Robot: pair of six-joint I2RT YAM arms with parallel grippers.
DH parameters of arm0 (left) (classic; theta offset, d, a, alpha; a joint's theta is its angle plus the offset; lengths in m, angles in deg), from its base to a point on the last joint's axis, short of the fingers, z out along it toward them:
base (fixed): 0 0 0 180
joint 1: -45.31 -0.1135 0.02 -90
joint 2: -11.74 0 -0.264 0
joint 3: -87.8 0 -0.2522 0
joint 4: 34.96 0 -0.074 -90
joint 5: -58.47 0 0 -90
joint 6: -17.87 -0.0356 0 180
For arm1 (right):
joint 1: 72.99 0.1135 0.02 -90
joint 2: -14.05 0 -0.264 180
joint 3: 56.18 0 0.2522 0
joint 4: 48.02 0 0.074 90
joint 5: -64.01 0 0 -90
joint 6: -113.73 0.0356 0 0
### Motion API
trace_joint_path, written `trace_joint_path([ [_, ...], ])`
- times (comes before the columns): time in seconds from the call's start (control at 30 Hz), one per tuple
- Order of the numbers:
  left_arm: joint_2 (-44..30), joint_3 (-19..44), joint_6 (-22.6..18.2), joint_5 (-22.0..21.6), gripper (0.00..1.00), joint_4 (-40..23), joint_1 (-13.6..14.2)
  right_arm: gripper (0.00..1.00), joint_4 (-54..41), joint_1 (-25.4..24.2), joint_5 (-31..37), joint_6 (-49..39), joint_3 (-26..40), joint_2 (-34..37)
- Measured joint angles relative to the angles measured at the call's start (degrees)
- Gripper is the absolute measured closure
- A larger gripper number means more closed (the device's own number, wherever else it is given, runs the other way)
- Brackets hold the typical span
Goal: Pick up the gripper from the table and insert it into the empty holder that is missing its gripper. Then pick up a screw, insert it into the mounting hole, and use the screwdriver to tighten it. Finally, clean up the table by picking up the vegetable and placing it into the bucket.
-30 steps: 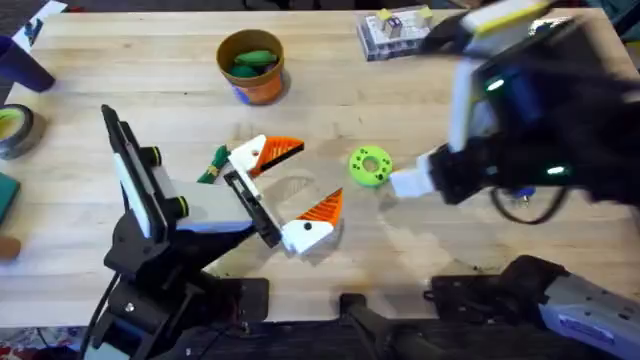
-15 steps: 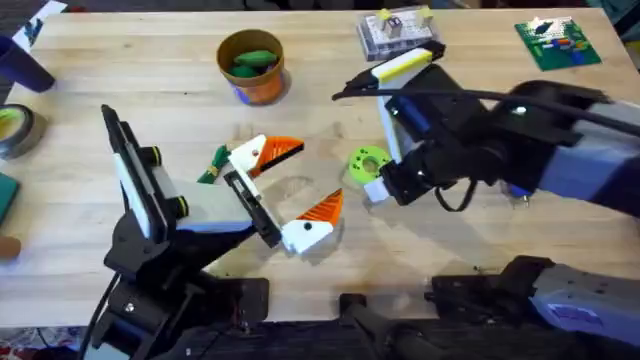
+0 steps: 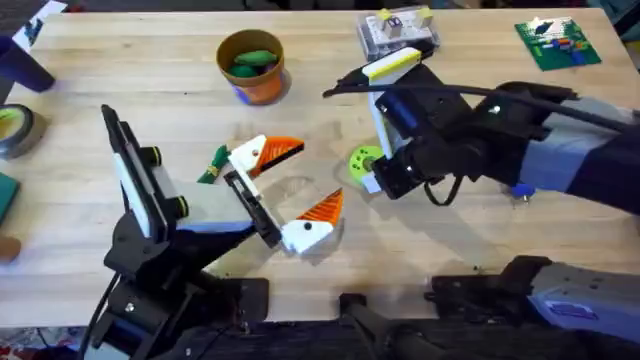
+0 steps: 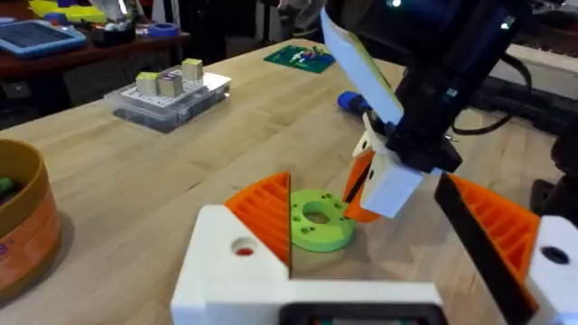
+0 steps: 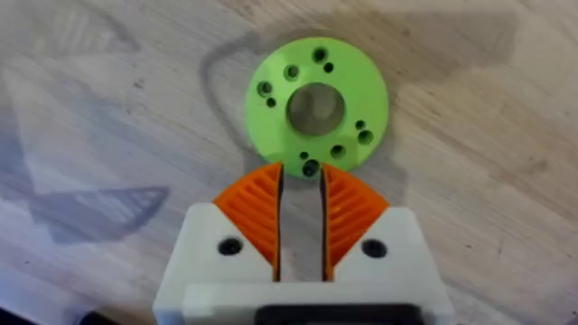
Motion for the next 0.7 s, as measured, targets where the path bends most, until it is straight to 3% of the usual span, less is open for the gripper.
trace_joint_path([
  [0.23, 0.0, 0.0, 0.0, 0.0, 0.011, 0.0, 0.0, 0.775, 0.4, 0.0, 1.5, 0.0, 0.0, 2.1],
  [0.3, 0.0, 0.0, 0.0, 0.0, 0.011, 0.0, 0.0, 0.826, 0.6, 0.0, 1.7, 0.0, 0.0, 2.8],
  [0.4, 0.0, 0.0, 0.0, 0.0, 0.011, 0.0, 0.0, 0.985, 0.9, 0.1, 2.1, 0.0, 0.0, 3.4],
  [0.7, 0.0, 0.0, 0.0, 0.0, 0.011, 0.0, 0.0, 0.994, 1.0, 0.2, 2.3, 0.0, 0.0, 3.4],
])
